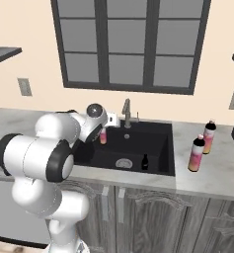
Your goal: Place the large bottle from the dining counter next to the other large bottle outside the sink, and place the small bottle from the dining counter next to the other small bottle inside the sink.
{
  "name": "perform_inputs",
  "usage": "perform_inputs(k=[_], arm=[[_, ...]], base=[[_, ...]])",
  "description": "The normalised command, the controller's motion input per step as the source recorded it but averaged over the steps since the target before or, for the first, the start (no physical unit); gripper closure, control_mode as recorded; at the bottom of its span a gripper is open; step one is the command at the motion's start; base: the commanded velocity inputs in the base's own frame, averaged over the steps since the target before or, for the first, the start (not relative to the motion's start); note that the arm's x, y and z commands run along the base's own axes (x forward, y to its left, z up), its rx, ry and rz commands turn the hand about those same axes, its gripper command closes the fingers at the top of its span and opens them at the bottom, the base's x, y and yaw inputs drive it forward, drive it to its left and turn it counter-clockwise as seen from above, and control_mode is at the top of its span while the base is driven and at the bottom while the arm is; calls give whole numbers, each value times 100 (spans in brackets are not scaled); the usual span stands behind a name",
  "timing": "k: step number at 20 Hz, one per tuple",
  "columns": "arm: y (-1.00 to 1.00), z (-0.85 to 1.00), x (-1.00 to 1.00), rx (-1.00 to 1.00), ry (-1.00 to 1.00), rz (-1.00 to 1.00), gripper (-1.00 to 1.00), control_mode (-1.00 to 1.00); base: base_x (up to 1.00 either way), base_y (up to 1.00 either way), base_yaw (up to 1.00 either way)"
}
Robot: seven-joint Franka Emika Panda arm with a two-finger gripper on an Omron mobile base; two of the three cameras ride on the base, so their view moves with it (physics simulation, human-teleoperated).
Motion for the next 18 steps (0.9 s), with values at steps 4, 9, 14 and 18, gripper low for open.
perform_inputs(k=[4, 9, 14, 18], arm=[[1, -8, 11, 2, 0, 0, 100, -100], [4, -17, 22, 1, 0, 0, 100, -100], [4, -31, 9, 2, 0, 0, 100, -100], [0, -34, 0, 0, 0, 0, 100, -100]], base=[[0, 0, 0], [0, 0, 0], [0, 0, 0], [0, 0, 0]])
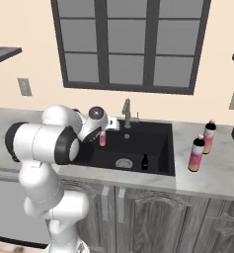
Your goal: Place the large bottle from the dining counter next to the other large bottle outside the sink, and place the small bottle from the dining counter next to the other small bottle inside the sink.
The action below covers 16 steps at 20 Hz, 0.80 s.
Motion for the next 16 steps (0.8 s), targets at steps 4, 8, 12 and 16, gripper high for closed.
perform_inputs(k=[4, 8, 12, 16], arm=[[0, -29, 0, 0, 0, 1, 100, -100], [0, -20, 14, 0, 0, 0, 100, -100], [-4, -20, 10, 0, 0, 0, 100, -100], [-16, -18, 1, 0, 0, 0, 100, -100]], base=[[0, 0, 0], [0, 0, 0], [0, 0, 0], [0, 0, 0]])
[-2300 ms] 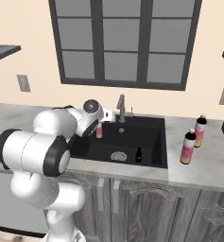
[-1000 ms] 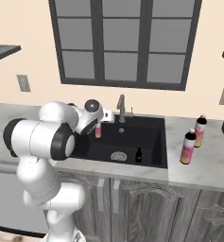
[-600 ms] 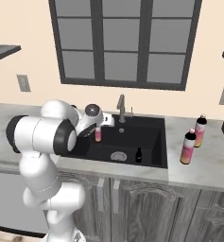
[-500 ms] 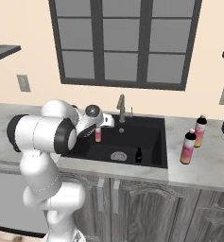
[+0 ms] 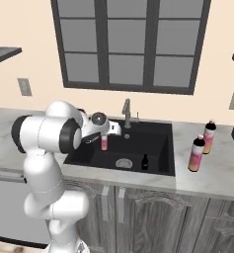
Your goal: Place the large bottle from the dining counter next to the other large bottle outside the sink, and place the small bottle from the dining counter next to the other small bottle inside the sink.
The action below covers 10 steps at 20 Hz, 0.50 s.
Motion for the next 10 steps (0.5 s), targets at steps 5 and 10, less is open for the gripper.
perform_inputs(k=[5, 10], arm=[[-26, -15, 0, 0, 0, 0, 100, -100], [-9, -9, 0, 0, 0, 0, 100, -100]], base=[[0, 0, 0], [0, 0, 0]])
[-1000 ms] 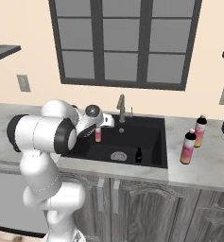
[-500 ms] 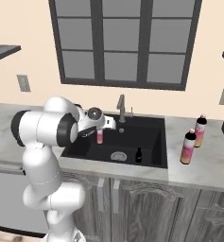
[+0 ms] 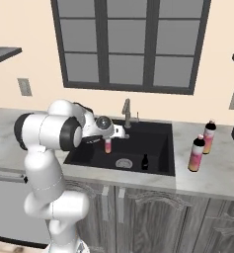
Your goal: Place the large bottle from the dining counter next to the other large bottle outside the sink, and place the small bottle from the dining counter next to the other small bottle inside the sink.
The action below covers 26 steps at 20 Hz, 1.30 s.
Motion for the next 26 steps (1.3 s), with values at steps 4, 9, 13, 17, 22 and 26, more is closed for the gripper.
perform_inputs(k=[4, 9, 13, 17, 22, 26], arm=[[-1, -13, 1, 0, 0, 0, 100, -100], [-2, -13, 0, 0, 0, 0, 100, -100], [-14, -5, 2, 0, 0, 0, 100, -100], [-24, -3, 3, 0, 0, 0, 100, -100], [-14, -6, 12, 0, 0, 0, 100, -100], [-1, -8, 24, 0, 0, 0, 100, -100]], base=[[0, 0, 0], [0, 0, 0], [0, 0, 0], [0, 0, 0], [0, 0, 0], [0, 0, 0]])
